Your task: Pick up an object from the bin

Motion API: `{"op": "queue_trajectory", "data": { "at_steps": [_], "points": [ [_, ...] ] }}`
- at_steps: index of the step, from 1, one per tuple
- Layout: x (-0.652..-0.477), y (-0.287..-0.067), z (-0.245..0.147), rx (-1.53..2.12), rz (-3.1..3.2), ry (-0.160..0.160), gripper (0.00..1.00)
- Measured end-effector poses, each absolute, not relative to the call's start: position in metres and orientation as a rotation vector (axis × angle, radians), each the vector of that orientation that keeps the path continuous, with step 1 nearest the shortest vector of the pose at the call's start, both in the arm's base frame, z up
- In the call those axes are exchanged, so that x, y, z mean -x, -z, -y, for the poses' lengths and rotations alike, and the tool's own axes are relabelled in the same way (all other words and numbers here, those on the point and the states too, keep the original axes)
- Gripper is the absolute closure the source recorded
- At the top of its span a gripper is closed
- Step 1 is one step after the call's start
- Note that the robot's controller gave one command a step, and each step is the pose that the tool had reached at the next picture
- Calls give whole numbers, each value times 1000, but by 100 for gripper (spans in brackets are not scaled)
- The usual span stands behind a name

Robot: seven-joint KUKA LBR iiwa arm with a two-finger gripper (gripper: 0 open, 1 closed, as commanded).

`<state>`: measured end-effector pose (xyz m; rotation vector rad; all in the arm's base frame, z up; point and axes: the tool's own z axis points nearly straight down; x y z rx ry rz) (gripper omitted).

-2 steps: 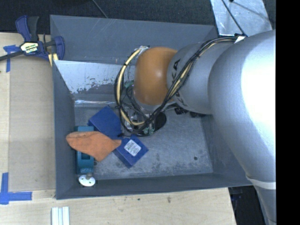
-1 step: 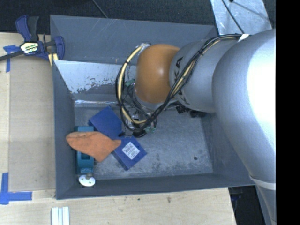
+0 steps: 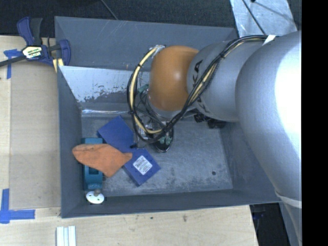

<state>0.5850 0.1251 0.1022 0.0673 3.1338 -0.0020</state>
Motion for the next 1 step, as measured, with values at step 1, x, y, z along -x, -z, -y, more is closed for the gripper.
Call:
{"op": "queue_trajectory", "data": {
  "at_steps": [1],
  "points": [
    [-585, -109, -125, -67, -3134, 1, 100]
  ]
}}
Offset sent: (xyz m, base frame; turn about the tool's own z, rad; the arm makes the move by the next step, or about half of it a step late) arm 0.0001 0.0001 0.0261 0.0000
